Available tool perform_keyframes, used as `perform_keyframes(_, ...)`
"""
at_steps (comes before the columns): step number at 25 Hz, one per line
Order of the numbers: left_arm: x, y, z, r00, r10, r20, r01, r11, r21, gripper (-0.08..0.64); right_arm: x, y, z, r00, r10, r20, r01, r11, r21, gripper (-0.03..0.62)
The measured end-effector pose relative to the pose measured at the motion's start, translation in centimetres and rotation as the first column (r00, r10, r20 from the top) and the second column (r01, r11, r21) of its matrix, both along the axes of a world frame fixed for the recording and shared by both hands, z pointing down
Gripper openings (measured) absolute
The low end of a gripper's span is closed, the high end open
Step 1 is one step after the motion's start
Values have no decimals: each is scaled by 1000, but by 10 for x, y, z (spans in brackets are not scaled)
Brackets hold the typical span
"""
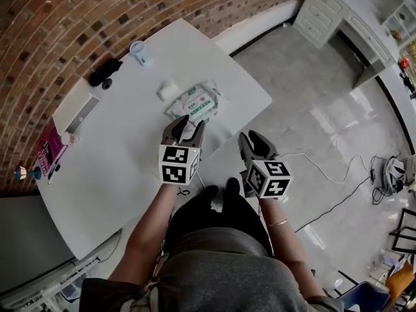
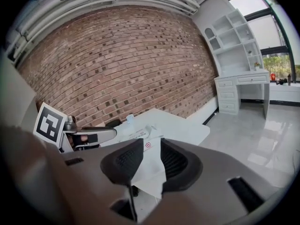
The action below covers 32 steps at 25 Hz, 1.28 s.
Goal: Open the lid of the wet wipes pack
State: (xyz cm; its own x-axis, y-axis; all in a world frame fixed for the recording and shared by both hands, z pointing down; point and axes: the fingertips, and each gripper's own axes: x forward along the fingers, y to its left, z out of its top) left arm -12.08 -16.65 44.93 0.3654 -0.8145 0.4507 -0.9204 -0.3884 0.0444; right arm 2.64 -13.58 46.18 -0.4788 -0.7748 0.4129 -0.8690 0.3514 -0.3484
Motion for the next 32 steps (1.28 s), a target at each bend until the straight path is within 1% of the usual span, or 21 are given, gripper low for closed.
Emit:
perform_keyframes(3, -4, 1, 1, 998, -55, 24, 55, 998, -10, 173, -7, -9, 3, 997, -70, 11, 70, 997, -12, 121)
perform_keyframes(8, -8, 5, -2, 990, -132, 53, 132, 991, -10, 173, -17, -18, 9, 980, -193, -44, 193, 981, 1, 129)
perform_keyframes(14, -17, 20, -5, 971, -221, 90, 223, 975, -18, 173, -36, -22, 13, 938, -335, -91, 337, 942, 1, 133)
perform_keyframes(17, -23, 28, -4, 962, -248, 115, 252, 967, -27, 173, -49, -23, 14, 914, -390, -111, 393, 920, 9, 135)
perform_keyframes(20, -24, 31, -4, 960, -242, 142, 249, 968, -37, 173, -59, -27, 14, 891, -429, -145, 437, 899, 26, 140)
perform_keyframes(24, -26, 30, -1, 957, -214, 198, 229, 972, -56, 173, -72, -31, 17, 865, -466, -189, 480, 877, 35, 147)
perform_keyframes(27, -27, 23, 1, 954, -184, 237, 204, 977, -63, 173, -82, -35, 19, 854, -469, -223, 489, 871, 41, 149)
perform_keyframes(32, -29, 11, 7, 953, -133, 271, 161, 984, -81, 173, -97, -39, 29, 842, -471, -263, 495, 869, 26, 161)
